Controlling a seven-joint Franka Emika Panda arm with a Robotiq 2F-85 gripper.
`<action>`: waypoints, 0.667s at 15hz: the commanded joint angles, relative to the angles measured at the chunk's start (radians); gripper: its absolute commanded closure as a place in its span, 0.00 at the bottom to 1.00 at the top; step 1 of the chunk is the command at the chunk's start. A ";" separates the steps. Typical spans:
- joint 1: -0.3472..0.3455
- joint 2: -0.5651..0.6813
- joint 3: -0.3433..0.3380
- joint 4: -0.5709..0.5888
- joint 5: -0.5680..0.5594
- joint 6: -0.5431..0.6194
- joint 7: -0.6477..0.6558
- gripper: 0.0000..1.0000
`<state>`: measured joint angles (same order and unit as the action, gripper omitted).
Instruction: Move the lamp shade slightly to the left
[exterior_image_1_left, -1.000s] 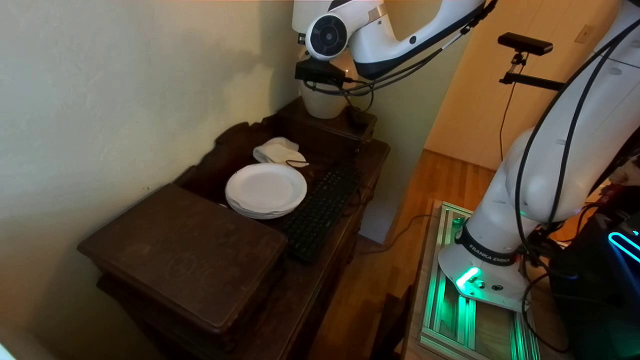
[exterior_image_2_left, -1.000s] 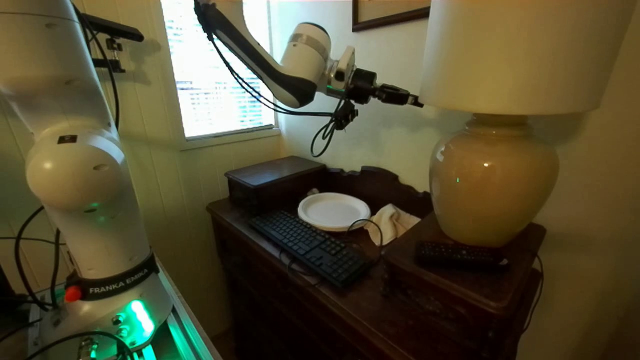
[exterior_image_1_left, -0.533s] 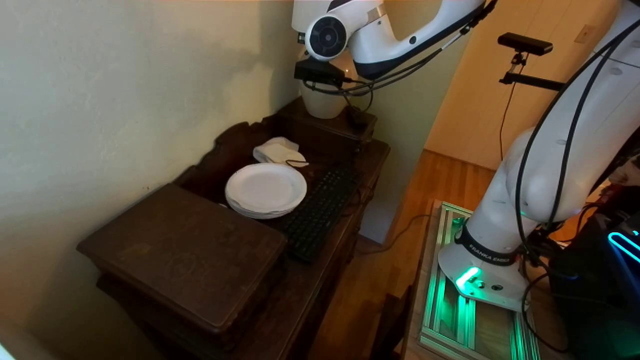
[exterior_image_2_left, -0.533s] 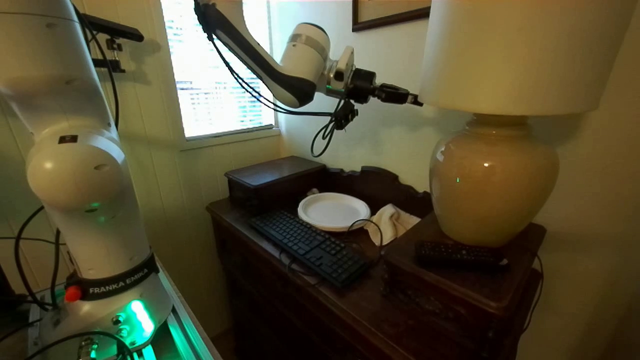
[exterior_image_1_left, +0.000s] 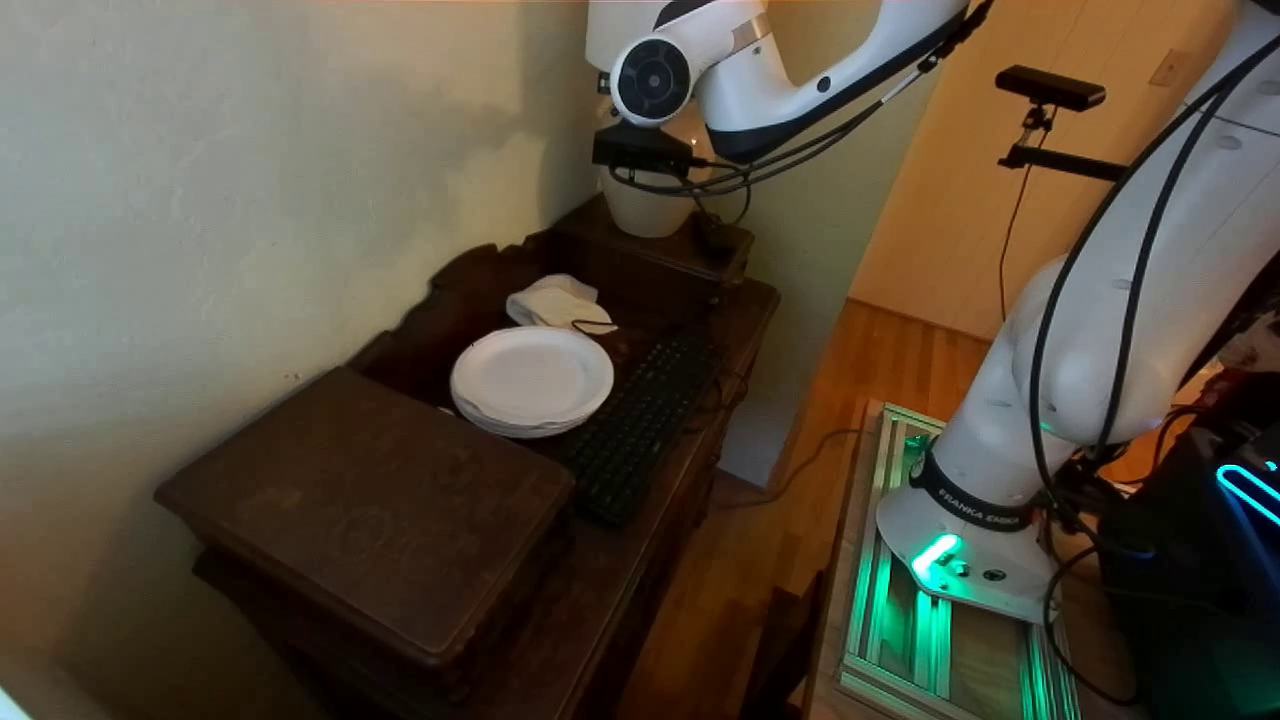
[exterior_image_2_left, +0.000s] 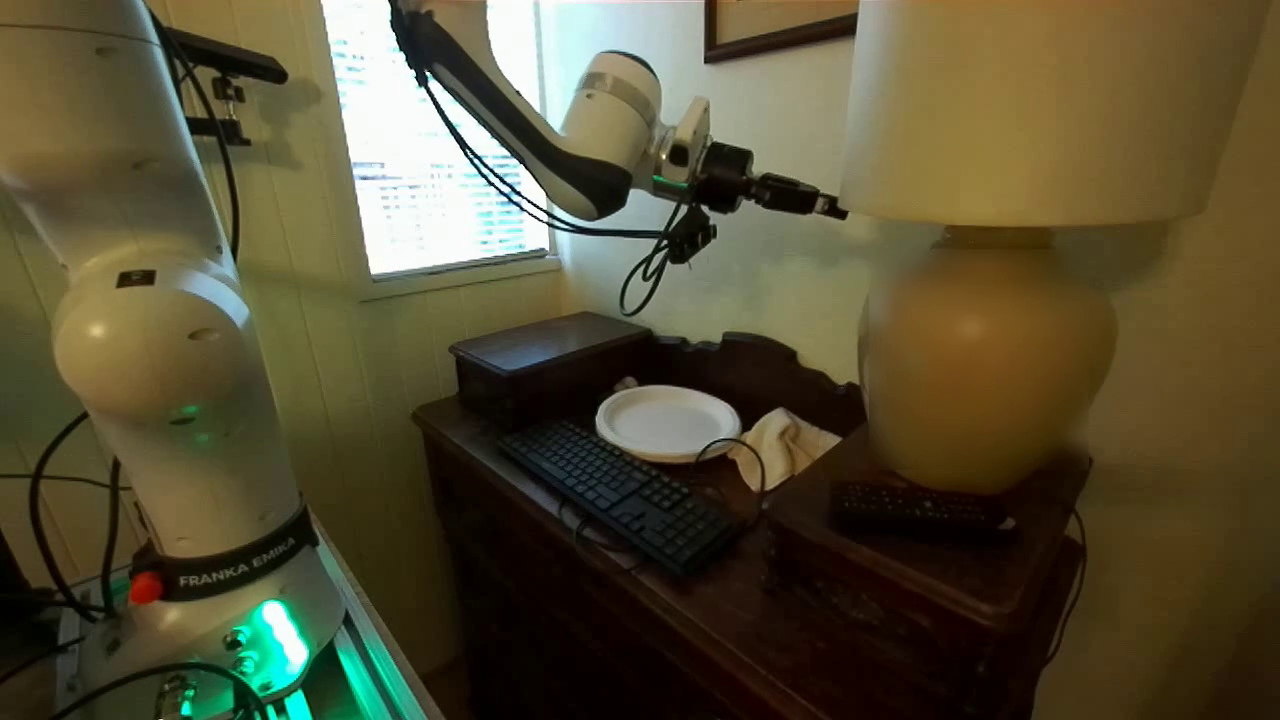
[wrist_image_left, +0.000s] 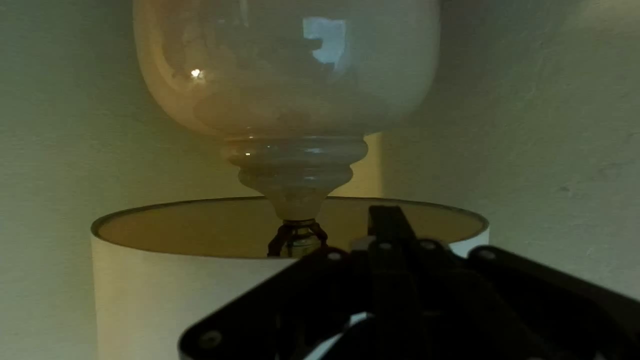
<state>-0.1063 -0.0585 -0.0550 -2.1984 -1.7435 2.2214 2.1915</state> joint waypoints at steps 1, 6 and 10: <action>0.017 -0.013 -0.007 -0.007 0.049 -0.039 -0.071 1.00; 0.020 -0.011 -0.006 -0.028 0.149 -0.075 -0.178 1.00; 0.021 -0.015 -0.006 -0.056 0.195 -0.119 -0.210 1.00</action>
<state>-0.0989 -0.0576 -0.0548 -2.2274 -1.5929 2.1445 2.0139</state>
